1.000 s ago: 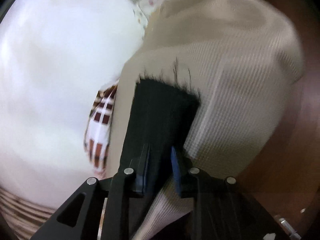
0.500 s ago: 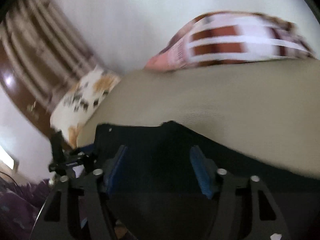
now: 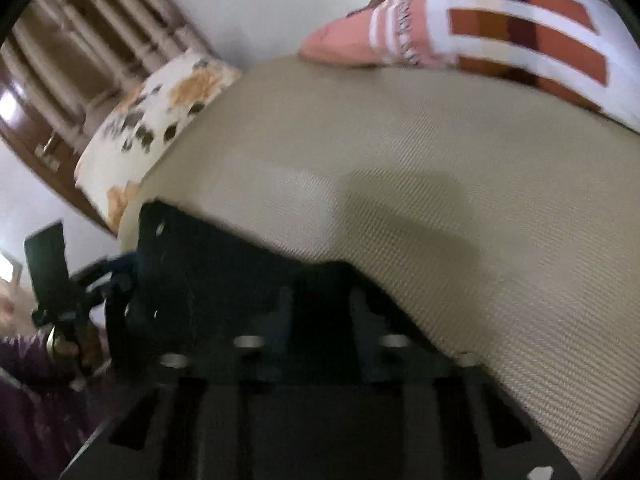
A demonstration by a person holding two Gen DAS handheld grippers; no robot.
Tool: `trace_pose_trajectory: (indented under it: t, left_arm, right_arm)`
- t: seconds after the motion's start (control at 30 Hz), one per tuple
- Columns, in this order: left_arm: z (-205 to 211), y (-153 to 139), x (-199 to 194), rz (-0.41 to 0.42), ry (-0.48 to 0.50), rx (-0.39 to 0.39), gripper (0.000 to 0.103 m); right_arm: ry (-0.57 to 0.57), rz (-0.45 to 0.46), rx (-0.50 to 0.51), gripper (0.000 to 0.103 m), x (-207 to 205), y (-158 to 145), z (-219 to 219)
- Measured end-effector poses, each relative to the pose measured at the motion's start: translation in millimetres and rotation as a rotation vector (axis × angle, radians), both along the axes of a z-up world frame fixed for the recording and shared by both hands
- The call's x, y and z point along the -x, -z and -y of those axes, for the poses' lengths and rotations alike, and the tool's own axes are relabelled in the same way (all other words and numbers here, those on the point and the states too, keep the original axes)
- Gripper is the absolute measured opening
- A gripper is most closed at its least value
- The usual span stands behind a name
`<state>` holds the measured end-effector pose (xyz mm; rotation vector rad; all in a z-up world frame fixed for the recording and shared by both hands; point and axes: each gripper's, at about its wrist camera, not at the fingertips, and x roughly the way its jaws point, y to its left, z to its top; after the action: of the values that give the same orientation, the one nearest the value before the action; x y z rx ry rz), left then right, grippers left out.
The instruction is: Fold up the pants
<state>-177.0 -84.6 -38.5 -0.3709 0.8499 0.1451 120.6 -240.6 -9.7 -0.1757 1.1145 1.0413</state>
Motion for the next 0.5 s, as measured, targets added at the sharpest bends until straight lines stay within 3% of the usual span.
trace_pose_trajectory:
  t: [0.13,0.3,0.5]
  left_arm:
    - [-1,1,-1,0.004,-0.003,0.017,0.081]
    - [4,2,-2,-0.002,0.013,-0.016,0.083]
    - [2,5,1,0.023,0.014,-0.017,0.084]
  right_arm:
    - [-0.069,0.037,0.031,0.013,7,-7,-5]
    - [-0.058,0.033,0.035,0.013,-5,0,-15]
    - [0.106,0.159,0.062,0.003,-3,2,-14]
